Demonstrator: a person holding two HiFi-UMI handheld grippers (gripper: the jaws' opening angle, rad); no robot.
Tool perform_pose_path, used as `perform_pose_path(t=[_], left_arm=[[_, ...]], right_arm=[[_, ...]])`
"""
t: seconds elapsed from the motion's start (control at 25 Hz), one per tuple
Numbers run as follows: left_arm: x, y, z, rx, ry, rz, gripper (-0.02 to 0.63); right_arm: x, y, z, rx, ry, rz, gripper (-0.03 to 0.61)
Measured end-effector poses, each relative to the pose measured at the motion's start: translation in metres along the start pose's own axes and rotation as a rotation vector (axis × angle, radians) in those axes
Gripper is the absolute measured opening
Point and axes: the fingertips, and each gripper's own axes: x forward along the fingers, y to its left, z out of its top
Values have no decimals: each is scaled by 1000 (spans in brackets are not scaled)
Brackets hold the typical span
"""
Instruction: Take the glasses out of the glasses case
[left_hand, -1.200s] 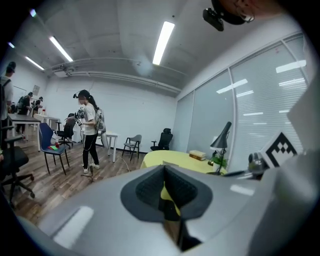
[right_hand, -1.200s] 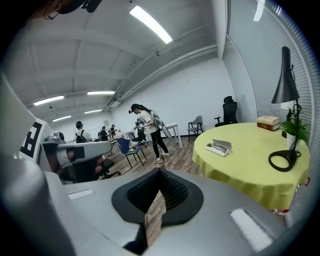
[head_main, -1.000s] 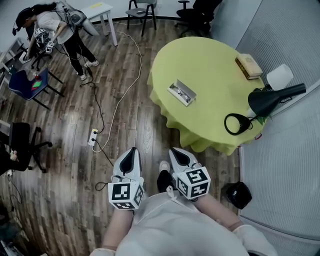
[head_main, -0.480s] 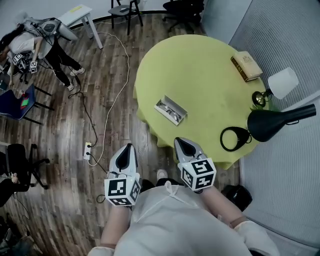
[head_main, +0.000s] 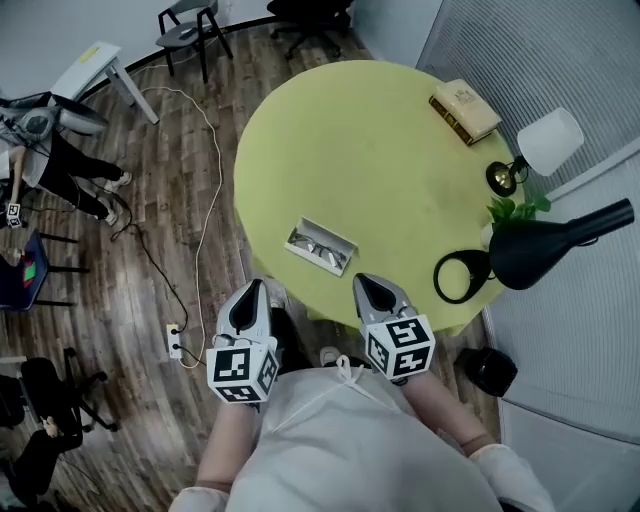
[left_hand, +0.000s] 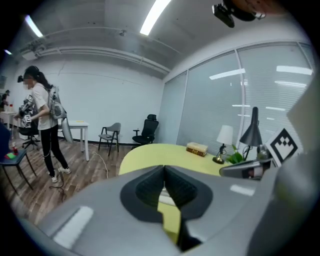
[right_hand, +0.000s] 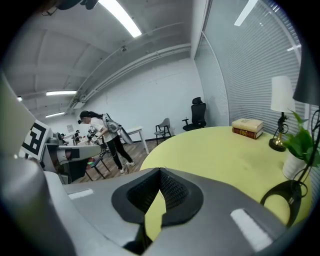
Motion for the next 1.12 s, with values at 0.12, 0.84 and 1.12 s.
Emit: perform_pose_path(t=[0.12, 0.84, 1.12], left_arm=[[39, -2, 11, 56, 31, -102, 6], [171, -32, -21, 379, 288, -793, 6], [182, -37, -60, 519, 388, -939, 6]], right_arm=[[11, -21, 9, 60, -7, -94, -1], [61, -44, -18, 395, 67, -446, -2], [77, -42, -37, 464, 67, -499, -2]])
